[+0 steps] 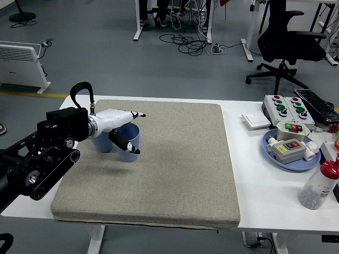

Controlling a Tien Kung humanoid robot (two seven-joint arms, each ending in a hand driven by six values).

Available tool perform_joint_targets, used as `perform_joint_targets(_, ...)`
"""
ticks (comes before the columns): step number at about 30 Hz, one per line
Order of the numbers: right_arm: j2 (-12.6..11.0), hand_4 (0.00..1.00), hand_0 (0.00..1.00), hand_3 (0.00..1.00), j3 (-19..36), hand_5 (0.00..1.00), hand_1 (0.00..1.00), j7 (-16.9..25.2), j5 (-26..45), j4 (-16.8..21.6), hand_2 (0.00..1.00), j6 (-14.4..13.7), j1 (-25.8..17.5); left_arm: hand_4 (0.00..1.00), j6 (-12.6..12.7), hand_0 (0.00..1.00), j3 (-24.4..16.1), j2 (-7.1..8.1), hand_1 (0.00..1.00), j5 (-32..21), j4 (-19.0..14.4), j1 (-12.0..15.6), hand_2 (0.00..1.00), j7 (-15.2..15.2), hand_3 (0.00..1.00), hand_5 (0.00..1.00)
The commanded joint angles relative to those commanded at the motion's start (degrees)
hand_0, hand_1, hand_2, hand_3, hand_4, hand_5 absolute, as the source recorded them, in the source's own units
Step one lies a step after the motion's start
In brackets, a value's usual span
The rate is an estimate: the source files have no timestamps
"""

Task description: Push cup pick cup insert cup

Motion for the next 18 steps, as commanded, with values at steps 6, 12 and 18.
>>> perform_joint_targets(6, -0.02, 0.093, 0.721, 0.581, -0.38, 0.539, 0.656, -0.06, -0.03, 0.0, 0.656, 0.08, 0.06, 0.858, 0.0, 0.935, 0.52, -1.91, 0.951, 0.13, 5.28, -2.52, 0.998, -0.81, 0.998, 0.238)
perform_joint_targets(12, -0.09, 0.093, 0.721, 0.58, -0.91, 0.538, 0.656, -0.09, 0.12, 0.0, 0.656, 0.13, 0.14, 0.814, -0.4, 0.894, 2.22, -2.89, 0.911, 0.24, 9.78, -4.15, 0.943, -1.42, 0.998, 0.18)
perform_joint_targets(18, -0.15, 0.094, 0.722, 0.581, -1.3, 0.54, 0.655, -0.07, 0.47, 0.0, 0.656, 0.13, 0.18, 0.799, 0.21, 0.836, 2.03, -3.66, 0.886, 1.88, 12.49, -4.83, 0.921, -2.15, 0.962, 0.172)
